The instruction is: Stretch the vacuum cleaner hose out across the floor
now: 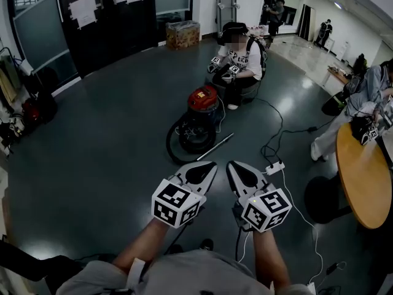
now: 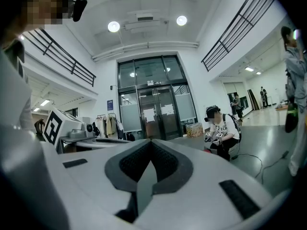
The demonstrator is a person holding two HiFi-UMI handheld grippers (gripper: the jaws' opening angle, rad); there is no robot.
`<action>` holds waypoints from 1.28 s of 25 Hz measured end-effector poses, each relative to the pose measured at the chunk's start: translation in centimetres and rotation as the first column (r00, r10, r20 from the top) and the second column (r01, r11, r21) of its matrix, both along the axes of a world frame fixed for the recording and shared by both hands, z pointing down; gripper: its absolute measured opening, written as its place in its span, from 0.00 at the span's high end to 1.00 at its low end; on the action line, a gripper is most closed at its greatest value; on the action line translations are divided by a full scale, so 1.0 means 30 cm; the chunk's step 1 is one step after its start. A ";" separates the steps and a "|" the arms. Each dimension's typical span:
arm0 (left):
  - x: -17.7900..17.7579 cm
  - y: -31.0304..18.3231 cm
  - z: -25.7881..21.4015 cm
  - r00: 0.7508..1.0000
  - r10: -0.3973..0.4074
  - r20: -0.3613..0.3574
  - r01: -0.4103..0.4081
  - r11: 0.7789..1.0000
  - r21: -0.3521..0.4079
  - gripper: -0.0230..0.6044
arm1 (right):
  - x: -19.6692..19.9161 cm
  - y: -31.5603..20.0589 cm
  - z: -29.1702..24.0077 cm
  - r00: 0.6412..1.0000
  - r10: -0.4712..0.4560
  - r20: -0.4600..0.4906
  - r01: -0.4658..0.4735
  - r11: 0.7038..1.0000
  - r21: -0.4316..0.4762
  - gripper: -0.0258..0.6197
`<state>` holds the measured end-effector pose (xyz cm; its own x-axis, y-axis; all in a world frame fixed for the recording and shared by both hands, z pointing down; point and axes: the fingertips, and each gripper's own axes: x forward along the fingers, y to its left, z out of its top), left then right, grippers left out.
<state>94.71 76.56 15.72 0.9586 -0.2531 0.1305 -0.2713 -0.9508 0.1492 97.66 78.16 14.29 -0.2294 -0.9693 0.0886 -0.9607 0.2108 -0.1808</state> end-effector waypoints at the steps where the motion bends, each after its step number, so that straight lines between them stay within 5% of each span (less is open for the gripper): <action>1: 0.017 0.002 0.005 1.000 -0.003 0.005 0.003 1.000 0.002 0.95 | 0.018 0.003 0.004 1.000 -0.001 -0.001 0.001 1.000 0.000 0.95; 13: 0.216 0.004 0.044 0.997 -0.047 0.058 0.045 0.999 0.026 0.95 | 0.274 0.007 0.049 0.998 0.000 0.064 -0.001 1.000 0.014 0.95; 32: 0.341 -0.220 0.109 0.993 -0.053 0.101 0.050 0.998 0.032 0.95 | 0.419 -0.200 0.133 0.995 0.045 0.087 -0.043 0.999 -0.024 0.95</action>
<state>104.94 69.96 18.97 0.9263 -0.3069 0.2187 -0.3324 -0.9388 0.0906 110.24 72.16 18.29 -0.1941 -0.9767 0.0916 -0.9493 0.1635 -0.2685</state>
